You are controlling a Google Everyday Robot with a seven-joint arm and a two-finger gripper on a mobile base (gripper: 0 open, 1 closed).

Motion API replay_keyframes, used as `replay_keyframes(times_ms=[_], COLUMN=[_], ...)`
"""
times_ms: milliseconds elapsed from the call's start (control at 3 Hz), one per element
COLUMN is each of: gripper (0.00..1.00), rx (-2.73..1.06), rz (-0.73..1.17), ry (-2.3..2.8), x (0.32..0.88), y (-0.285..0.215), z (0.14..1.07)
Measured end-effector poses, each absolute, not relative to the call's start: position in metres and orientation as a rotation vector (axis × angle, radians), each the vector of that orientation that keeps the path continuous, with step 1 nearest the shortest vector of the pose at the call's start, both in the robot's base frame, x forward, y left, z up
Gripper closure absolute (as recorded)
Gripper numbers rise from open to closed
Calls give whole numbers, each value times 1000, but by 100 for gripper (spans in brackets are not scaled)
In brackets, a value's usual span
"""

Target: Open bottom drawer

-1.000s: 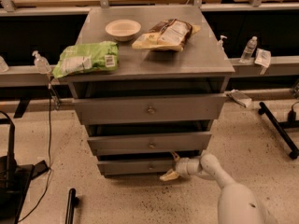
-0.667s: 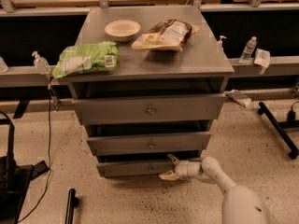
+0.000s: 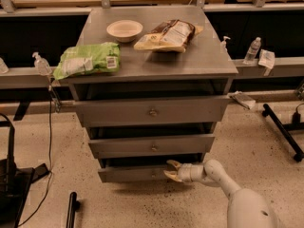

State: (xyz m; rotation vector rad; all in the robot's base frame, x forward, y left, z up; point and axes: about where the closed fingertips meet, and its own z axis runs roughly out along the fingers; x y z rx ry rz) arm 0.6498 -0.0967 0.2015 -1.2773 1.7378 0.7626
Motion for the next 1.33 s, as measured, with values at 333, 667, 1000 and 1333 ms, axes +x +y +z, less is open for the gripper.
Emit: replay_keyframes(times_ms=[333, 667, 1000, 1333], gripper=[100, 100, 100, 86], rx=[-1277, -1277, -1278, -1278], rz=[763, 763, 763, 763], ry=[1738, 1738, 1738, 1738], x=[650, 650, 650, 650], y=[-97, -97, -97, -97], z=[202, 203, 204, 204])
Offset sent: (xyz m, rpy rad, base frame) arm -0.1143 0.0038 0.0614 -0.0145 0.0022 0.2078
